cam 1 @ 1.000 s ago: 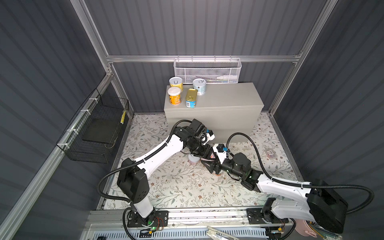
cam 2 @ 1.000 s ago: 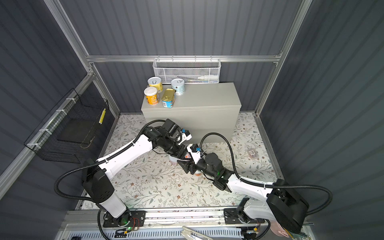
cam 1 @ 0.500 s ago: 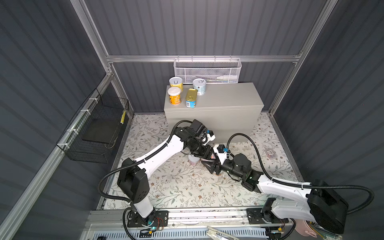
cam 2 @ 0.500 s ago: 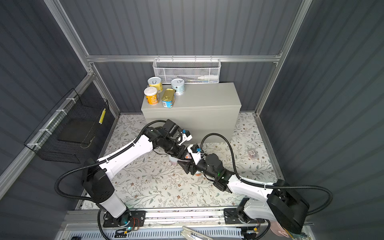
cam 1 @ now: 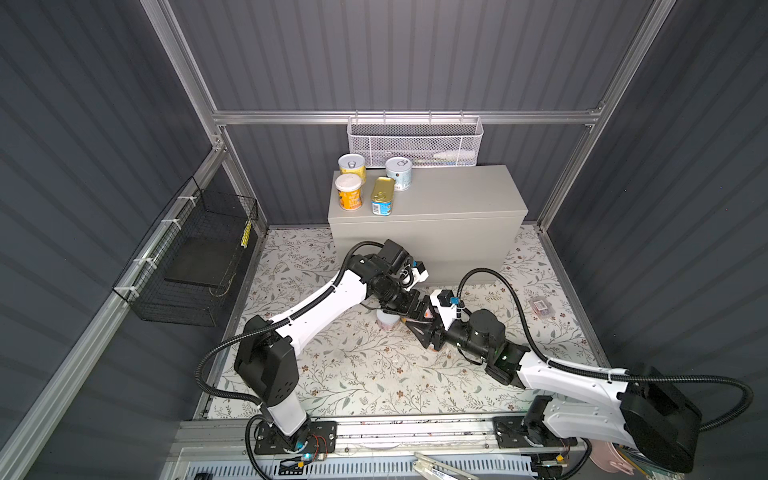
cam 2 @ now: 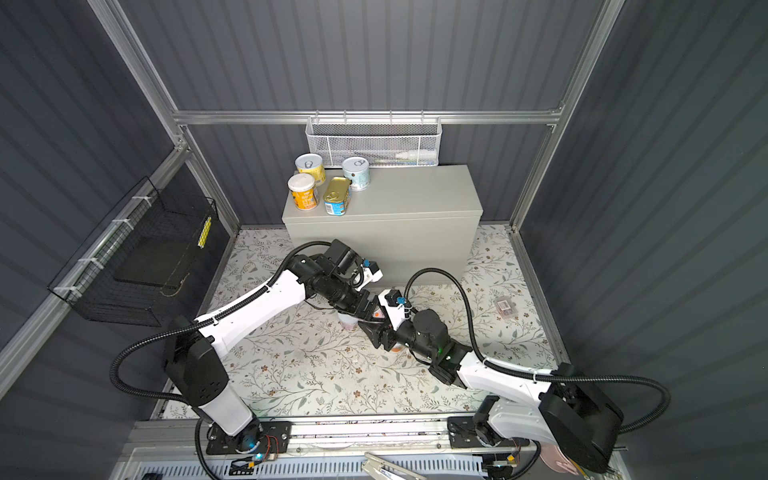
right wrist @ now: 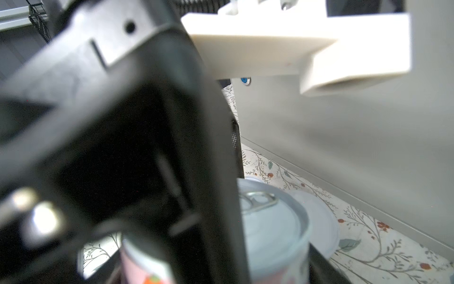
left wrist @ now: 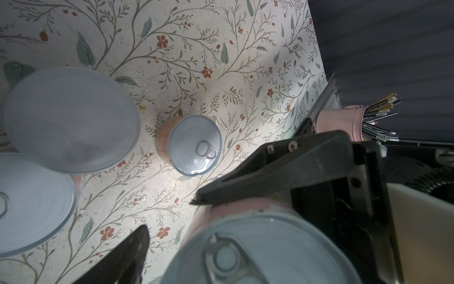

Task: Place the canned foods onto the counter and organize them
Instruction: 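Open the left gripper and pull it back while the right gripper holds the pink can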

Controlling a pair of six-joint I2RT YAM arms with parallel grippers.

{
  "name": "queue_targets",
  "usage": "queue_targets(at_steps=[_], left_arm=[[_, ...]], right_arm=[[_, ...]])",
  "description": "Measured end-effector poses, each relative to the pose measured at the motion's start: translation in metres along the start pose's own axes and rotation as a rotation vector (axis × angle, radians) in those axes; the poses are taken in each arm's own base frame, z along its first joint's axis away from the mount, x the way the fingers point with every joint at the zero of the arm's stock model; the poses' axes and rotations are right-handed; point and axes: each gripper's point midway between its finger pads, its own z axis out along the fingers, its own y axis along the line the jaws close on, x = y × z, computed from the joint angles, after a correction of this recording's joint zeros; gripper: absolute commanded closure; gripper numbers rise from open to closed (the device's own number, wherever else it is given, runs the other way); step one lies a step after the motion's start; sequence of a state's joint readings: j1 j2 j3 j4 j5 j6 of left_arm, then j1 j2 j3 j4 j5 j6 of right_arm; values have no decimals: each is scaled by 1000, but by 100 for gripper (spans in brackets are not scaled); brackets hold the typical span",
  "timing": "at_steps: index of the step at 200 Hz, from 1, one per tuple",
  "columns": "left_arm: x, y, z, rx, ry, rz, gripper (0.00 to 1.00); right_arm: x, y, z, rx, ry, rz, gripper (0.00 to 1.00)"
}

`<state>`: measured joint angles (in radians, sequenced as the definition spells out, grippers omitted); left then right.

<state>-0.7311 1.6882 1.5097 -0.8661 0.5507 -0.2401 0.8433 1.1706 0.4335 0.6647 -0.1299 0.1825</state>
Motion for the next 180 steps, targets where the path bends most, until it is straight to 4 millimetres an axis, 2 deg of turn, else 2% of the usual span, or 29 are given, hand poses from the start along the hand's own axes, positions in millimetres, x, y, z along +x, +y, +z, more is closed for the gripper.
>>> queue_targets(at_steps=[88,180], left_arm=[[0,4,-2,-20,-22,-17,0],[3,6,-26,-89,-102,-22,0]], right_arm=[[3,-3,-2,17,4,2,40],[7,-12,-3,69,17,29,42]])
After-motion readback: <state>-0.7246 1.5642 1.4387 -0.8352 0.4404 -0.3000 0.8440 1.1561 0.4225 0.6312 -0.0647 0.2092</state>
